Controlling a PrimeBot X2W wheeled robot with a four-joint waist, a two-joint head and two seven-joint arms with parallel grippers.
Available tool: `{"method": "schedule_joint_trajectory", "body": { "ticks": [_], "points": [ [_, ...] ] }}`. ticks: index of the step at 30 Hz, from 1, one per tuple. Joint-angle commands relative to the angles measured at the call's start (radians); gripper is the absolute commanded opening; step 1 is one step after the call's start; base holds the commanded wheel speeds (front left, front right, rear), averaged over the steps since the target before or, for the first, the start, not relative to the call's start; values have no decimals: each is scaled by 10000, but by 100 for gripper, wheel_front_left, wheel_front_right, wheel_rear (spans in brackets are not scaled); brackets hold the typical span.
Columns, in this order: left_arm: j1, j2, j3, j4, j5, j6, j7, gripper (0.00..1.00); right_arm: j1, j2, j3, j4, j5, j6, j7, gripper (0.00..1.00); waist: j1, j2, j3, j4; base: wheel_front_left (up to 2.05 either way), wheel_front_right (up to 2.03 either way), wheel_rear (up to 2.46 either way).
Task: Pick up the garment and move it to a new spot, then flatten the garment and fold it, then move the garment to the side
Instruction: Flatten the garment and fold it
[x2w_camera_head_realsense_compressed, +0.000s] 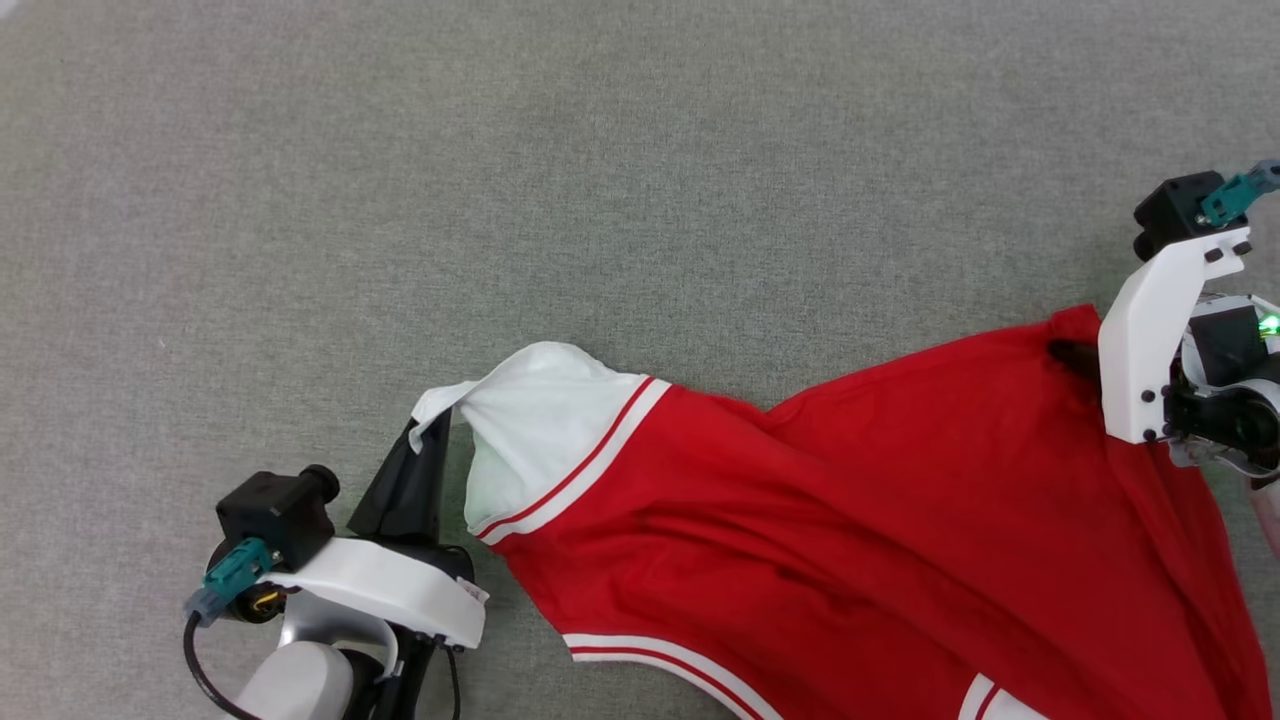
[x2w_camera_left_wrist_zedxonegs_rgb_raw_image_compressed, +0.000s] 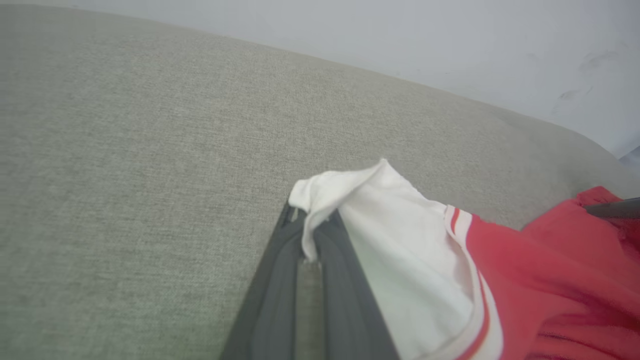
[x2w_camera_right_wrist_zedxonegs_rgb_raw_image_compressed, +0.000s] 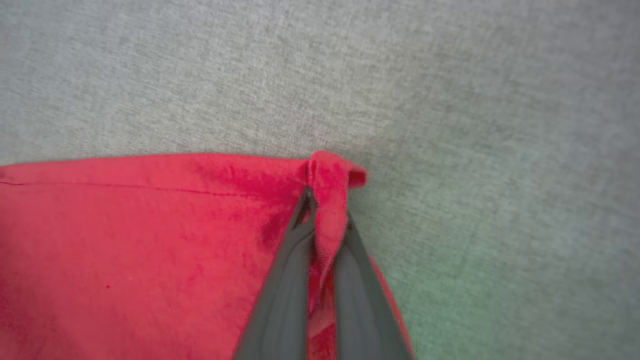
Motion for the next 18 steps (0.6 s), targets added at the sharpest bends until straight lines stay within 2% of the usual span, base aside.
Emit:
{"method": "schedule_joint_trajectory", "body": {
  "ticks": [1,9,18],
  "points": [
    [-79,3,71,71,-55,-16,-104,0,422,119,363,455,159,-6,40,0,0,0,-152,-54,0,0,0],
    [-516,312,451,142,-172,41,-61,0,-399,-219,-45,1,222,-10,-1042,0,0,0,-929,-428,0,0,0],
    [-2559,1039,1018,802,-454,-354,742,0,-1062,504,-797,194,-665,-9,-2440,0,0,0,-1752,-1243,0,0,0]
  ]
}}
